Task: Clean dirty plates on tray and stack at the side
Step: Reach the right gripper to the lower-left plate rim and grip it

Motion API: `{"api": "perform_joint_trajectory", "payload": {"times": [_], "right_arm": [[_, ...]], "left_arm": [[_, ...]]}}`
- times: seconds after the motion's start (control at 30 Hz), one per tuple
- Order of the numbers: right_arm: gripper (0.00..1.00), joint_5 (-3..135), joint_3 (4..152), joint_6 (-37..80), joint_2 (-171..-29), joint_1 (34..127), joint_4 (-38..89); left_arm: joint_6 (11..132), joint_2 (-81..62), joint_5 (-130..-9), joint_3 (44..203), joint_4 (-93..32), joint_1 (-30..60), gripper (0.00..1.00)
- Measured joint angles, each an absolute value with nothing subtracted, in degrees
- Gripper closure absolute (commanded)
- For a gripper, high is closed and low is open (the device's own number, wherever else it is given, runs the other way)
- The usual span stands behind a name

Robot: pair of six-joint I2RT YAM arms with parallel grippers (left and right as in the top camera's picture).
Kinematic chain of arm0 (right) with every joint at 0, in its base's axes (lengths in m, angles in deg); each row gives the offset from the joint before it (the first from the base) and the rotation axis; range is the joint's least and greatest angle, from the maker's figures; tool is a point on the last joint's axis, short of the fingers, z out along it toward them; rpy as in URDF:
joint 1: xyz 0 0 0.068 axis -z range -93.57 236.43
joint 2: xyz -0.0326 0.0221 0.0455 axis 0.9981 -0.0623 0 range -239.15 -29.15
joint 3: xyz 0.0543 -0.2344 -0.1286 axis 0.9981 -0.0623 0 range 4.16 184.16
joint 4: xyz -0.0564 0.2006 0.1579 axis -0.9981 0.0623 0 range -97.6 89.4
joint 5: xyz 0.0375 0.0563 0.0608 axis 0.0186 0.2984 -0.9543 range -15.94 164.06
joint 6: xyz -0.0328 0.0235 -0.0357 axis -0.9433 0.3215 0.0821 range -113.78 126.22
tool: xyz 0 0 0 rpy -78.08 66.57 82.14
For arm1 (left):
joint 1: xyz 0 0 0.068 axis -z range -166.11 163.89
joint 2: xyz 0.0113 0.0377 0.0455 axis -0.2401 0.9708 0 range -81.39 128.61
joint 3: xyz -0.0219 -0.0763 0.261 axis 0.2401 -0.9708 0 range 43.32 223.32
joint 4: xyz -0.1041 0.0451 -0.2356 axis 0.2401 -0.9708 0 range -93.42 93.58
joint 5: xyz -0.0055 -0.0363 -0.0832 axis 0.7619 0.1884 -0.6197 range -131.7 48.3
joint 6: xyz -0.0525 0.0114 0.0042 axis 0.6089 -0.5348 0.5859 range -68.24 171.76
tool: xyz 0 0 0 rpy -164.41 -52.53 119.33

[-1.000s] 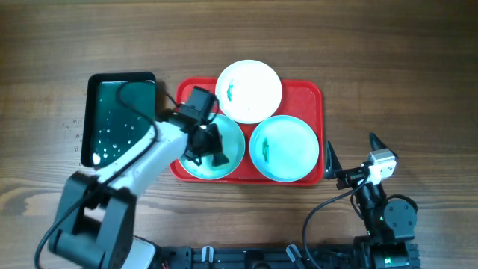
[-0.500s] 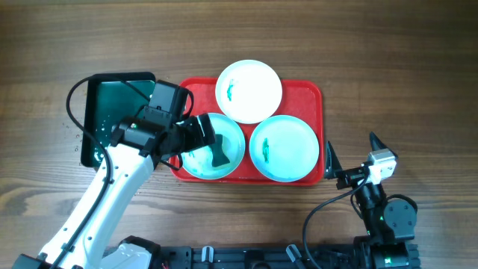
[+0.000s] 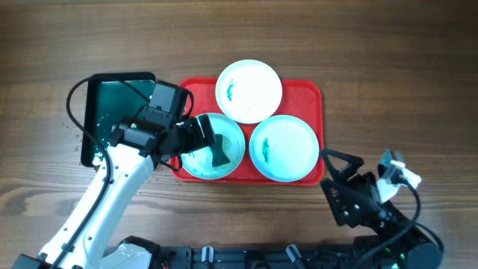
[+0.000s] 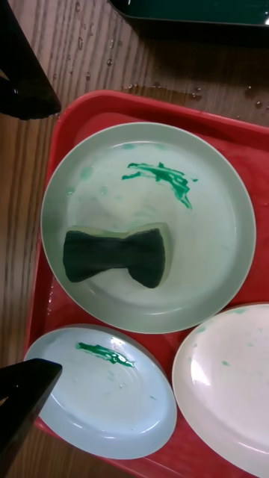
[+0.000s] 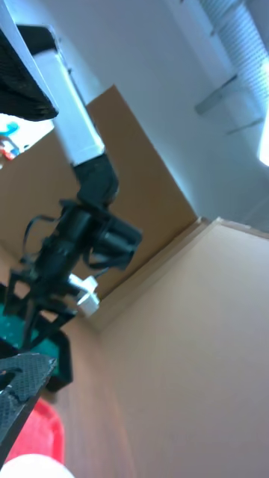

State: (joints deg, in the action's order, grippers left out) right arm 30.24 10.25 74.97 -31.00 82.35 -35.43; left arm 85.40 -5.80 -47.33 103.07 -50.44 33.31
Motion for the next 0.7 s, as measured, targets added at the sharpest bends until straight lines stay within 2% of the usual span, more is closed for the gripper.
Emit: {"api": "perform_joint_trajectory", "payload": {"times": [0.1,0.2,0.23,0.3,0.4,0.47,0.5,0.53,0.63,0.7], "right_arm": [[0.01,29.68,27.38,64.78,-39.63,82.37,-13.62],[0.00,29.39,52.43,46.69,-57.69,82.42,18.25],[0.00,30.79,64.21,36.59,-67.41,82.24,36.04],[0.00,37.44,78.90,28.28,-80.68,80.95,53.52],[0.00,44.28,87.49,22.45,-93.03,75.18,60.74],[0.11,46.90,87.95,21.00,-98.71,69.48,59.36],[0.33,48.04,87.95,20.90,-101.53,66.33,57.00],[0.60,48.87,87.95,20.76,-103.65,63.88,54.66],[0.55,53.06,87.99,23.15,-111.94,57.74,49.24],[0.55,57.48,88.50,26.45,-116.81,56.32,49.09]], "left_arm": [[85.40,-5.75,-47.35,103.07,-50.41,33.31,0.00],[85.40,-5.69,-47.38,103.09,-50.37,33.31,0.00],[85.40,-5.67,-47.35,103.07,-50.37,33.31,0.00],[85.40,-5.64,-47.35,103.07,-50.44,33.31,0.00],[85.40,-5.64,-47.33,103.07,-50.33,33.31,0.00],[85.40,-5.64,-47.33,103.07,-50.37,33.31,0.00],[85.40,-5.64,-47.33,103.07,-50.41,33.31,0.00],[85.40,-5.64,-47.33,103.07,-50.37,33.31,0.00],[85.40,-5.64,-47.35,103.07,-50.37,33.31,0.00],[85.40,-5.64,-47.35,103.07,-50.39,33.31,0.00]]}}
